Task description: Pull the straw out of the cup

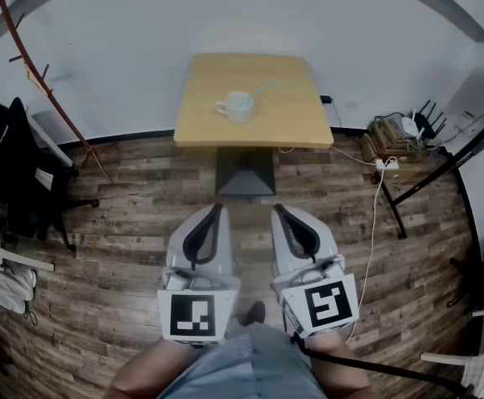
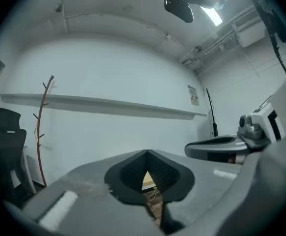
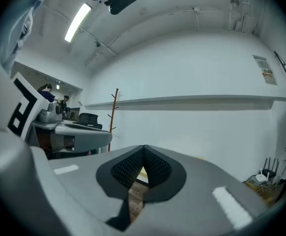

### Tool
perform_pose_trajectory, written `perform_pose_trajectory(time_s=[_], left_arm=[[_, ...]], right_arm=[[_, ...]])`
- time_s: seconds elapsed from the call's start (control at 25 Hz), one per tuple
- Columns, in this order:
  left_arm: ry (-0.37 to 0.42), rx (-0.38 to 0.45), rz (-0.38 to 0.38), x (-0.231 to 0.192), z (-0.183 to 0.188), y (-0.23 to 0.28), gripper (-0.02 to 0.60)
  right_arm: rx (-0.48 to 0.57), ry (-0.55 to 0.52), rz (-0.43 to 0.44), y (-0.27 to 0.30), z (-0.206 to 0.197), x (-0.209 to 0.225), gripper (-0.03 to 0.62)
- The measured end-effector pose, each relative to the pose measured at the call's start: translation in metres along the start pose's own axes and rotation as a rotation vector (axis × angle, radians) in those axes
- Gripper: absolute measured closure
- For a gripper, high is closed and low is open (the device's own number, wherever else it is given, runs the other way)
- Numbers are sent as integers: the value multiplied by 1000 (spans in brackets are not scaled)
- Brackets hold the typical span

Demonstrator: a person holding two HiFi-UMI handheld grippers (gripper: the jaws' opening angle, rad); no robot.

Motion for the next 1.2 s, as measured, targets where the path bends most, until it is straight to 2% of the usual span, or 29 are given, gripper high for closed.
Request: perform_pose_trajectory(time_s=[0.52,0.84,1.0,1.2], left_arm=[[36,-5,4,29,3,3,561],[58,-16,59,47,5,4,561],[85,-61,61,54,-6,-1,561],[72,-109,58,41,-19,11,561]], right_arm=[[5,29,28,-14,-3,20,588],[-7,69,87,-14,-12,39,588],[-24,97,108,-11,-28,44,588],[-65,129,108,4,-43,46,588]])
Point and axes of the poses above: the fingertips, and each gripper's own axes: y forward along the fingers, x to its right, z out of its top, the point moved 10 cm from there along -y, backward along the fingers, and after that the axes turned 8 degrees about y, right-handed, at the moved point
